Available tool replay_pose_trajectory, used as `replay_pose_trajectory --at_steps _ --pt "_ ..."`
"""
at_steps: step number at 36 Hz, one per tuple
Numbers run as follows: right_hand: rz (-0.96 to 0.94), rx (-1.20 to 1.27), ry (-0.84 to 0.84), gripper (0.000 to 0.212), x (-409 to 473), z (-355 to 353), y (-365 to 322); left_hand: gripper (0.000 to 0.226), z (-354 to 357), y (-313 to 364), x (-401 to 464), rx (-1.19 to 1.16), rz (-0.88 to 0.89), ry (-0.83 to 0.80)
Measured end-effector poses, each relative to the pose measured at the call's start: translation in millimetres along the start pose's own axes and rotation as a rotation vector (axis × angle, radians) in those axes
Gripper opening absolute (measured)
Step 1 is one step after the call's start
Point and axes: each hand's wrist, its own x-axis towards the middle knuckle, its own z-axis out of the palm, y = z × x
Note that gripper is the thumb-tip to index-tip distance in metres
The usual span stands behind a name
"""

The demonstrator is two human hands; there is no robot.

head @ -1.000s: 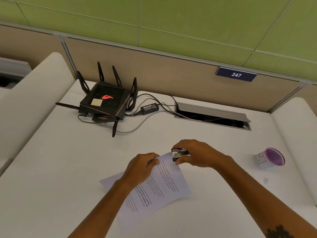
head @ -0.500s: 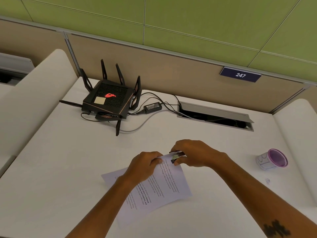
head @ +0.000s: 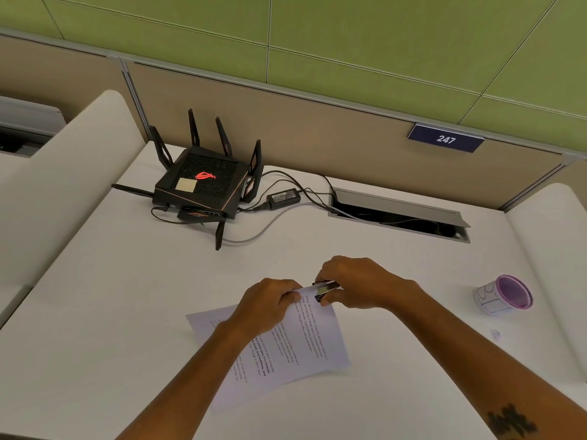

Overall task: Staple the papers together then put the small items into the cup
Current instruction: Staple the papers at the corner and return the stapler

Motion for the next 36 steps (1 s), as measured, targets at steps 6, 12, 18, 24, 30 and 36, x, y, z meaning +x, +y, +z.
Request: replay_pose_trajectory --at_steps 6,12,18,24,30,36 --pt "-0.013 -0.026 -0.004 0.03 -1.0 -0.2 -2.4 0.025 -0.2 0.4 -1.2 0.0 0.002 -0.003" --pt "-0.021 -0.044 0.01 0.029 -1.3 1.1 -5.7 0.027 0.6 -3.6 -1.2 0.015 0.005 -0.003" --pt "-0.036 -0.045 0.015 0.03 -1.6 1.1 -7.6 0.028 0.6 -4.3 -2.1 0.044 0.011 -0.001" --pt "-0.043 -0.06 0.016 0.028 -1.6 0.9 -10.4 0.029 0.5 -3.5 -2.4 0.053 0.012 -0.004" --pt "-0.049 -0.085 0.031 0.027 -2.8 -2.5 -13.0 0.028 1.1 -1.9 -2.3 0.062 0.006 -0.012" --pt "-0.059 -0.1 0.043 0.026 -5.4 -4.3 -16.4 0.025 1.2 -2.1 -3.2 0.032 0.004 -0.041"
